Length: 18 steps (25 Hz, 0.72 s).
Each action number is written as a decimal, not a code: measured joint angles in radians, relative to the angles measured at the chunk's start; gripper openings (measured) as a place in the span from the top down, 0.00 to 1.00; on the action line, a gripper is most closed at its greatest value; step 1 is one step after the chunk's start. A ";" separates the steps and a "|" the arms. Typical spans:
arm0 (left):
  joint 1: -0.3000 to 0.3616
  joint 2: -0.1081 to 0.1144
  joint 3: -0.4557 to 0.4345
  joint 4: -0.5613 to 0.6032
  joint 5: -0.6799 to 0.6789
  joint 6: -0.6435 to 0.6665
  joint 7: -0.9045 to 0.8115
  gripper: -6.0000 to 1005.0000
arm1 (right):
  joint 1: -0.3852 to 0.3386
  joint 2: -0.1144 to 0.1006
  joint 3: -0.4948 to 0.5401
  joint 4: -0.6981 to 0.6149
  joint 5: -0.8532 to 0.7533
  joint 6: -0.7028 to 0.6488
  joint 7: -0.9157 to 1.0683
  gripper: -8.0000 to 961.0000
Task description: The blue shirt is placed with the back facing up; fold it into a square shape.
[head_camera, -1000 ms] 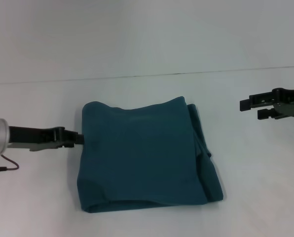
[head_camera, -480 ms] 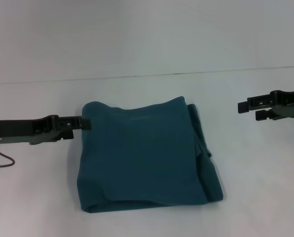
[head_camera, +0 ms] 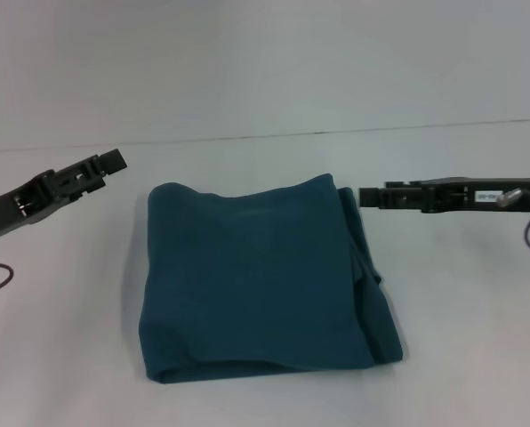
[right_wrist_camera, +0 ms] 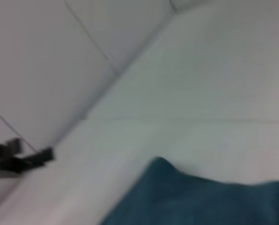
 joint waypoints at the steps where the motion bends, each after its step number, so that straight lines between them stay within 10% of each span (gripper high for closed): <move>1: -0.001 0.001 -0.002 -0.004 -0.001 -0.003 0.000 0.19 | -0.004 0.010 0.000 0.003 0.020 -0.003 -0.023 0.08; 6: -0.003 0.001 -0.005 -0.009 -0.026 -0.013 -0.002 0.18 | -0.042 0.039 0.002 0.011 0.135 -0.026 -0.113 0.07; 18: 0.004 -0.001 0.009 -0.004 -0.026 -0.032 0.059 0.17 | -0.094 0.011 0.007 0.048 0.254 -0.074 -0.171 0.05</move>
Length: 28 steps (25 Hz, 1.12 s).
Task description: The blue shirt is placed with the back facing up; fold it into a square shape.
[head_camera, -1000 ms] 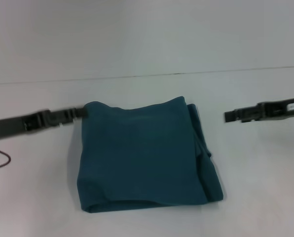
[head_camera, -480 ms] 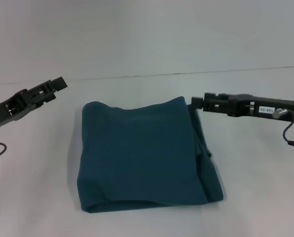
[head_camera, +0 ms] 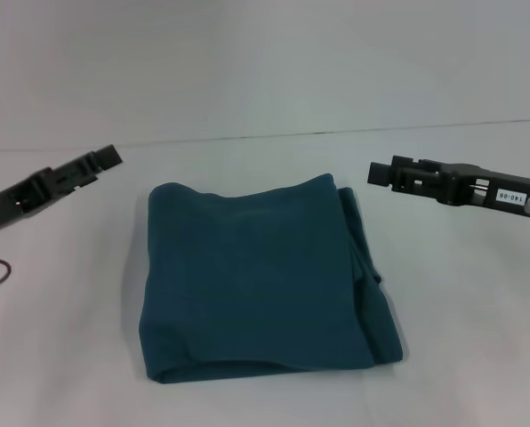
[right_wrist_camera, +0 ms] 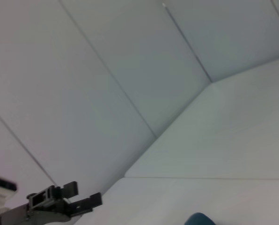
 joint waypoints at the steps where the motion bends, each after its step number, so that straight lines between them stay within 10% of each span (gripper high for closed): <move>1: -0.002 0.001 0.017 -0.002 0.008 0.017 0.025 0.16 | -0.002 0.001 -0.003 0.001 0.001 -0.019 -0.019 0.05; 7: -0.026 0.013 0.155 -0.004 0.147 0.127 0.018 0.15 | 0.003 -0.009 -0.074 0.011 -0.068 -0.121 -0.039 0.04; 28: 0.003 -0.002 0.154 0.005 0.164 0.181 0.098 0.15 | -0.021 -0.009 -0.088 0.012 -0.109 -0.146 -0.056 0.05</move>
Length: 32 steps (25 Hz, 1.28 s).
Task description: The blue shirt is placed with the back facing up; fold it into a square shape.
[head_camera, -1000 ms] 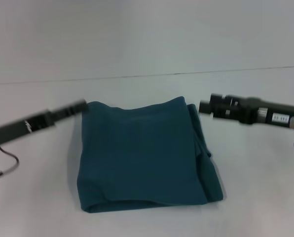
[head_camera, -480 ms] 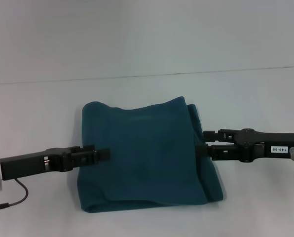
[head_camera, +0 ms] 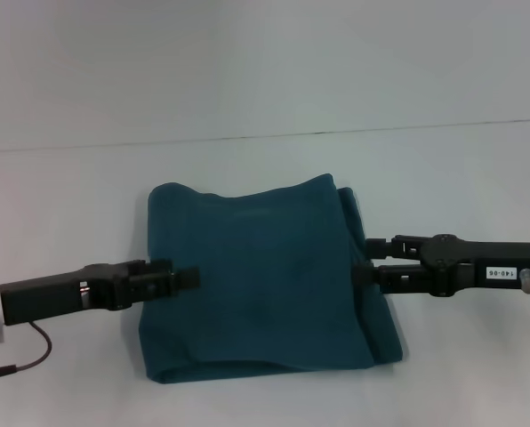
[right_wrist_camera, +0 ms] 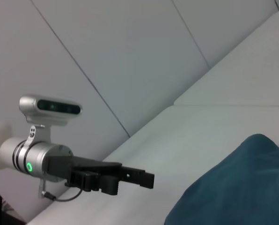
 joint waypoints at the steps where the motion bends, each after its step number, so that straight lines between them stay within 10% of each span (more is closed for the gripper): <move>1: 0.001 -0.003 0.001 0.000 -0.002 0.015 0.069 0.15 | -0.001 0.000 -0.003 -0.001 -0.003 0.000 -0.016 0.05; 16: 0.059 -0.045 0.011 0.010 -0.015 0.047 0.440 0.15 | -0.024 0.003 -0.004 -0.016 -0.044 0.002 -0.157 0.05; 32: 0.069 -0.055 0.050 0.012 -0.007 0.045 0.430 0.15 | -0.025 0.007 0.003 -0.016 -0.039 0.004 -0.153 0.05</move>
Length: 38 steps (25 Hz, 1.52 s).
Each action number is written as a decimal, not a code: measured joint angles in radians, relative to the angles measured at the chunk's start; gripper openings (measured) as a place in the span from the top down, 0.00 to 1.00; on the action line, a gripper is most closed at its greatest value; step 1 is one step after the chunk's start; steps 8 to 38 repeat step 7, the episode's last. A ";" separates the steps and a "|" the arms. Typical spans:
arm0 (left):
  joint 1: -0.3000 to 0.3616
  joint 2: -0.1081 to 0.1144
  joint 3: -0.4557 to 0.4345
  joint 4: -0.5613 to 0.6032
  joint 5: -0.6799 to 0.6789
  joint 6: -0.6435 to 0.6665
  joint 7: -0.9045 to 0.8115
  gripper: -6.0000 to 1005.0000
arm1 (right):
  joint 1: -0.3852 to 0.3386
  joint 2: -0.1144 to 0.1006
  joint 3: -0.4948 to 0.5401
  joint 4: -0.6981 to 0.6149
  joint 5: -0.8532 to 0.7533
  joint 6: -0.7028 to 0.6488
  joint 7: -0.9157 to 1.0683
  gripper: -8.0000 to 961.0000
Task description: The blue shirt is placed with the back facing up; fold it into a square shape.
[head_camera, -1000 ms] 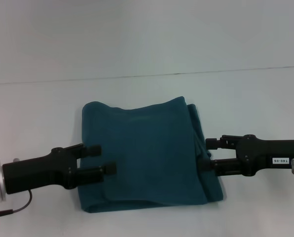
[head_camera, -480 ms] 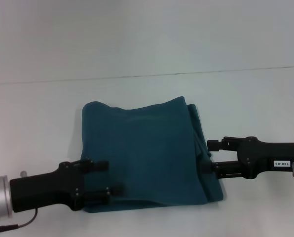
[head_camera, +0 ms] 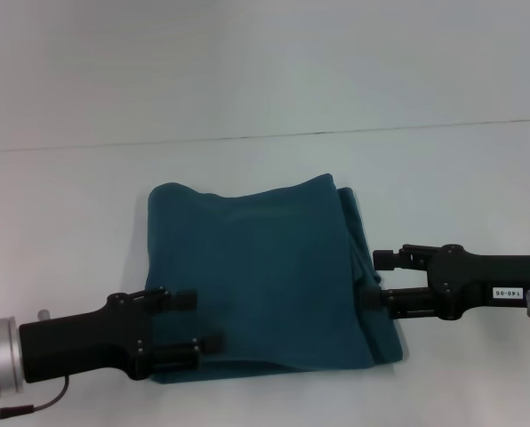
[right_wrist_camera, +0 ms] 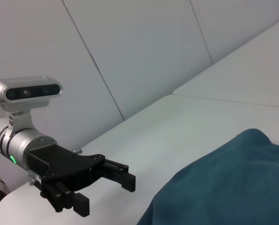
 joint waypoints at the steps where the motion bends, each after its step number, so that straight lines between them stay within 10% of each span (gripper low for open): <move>1: 0.000 0.000 0.000 0.000 0.000 0.000 -0.001 0.15 | 0.000 0.000 0.000 0.000 0.000 0.000 0.000 0.05; 38: 0.000 0.000 -0.006 0.000 -0.004 0.003 -0.003 0.15 | -0.001 0.000 0.000 0.000 0.001 0.000 0.002 0.05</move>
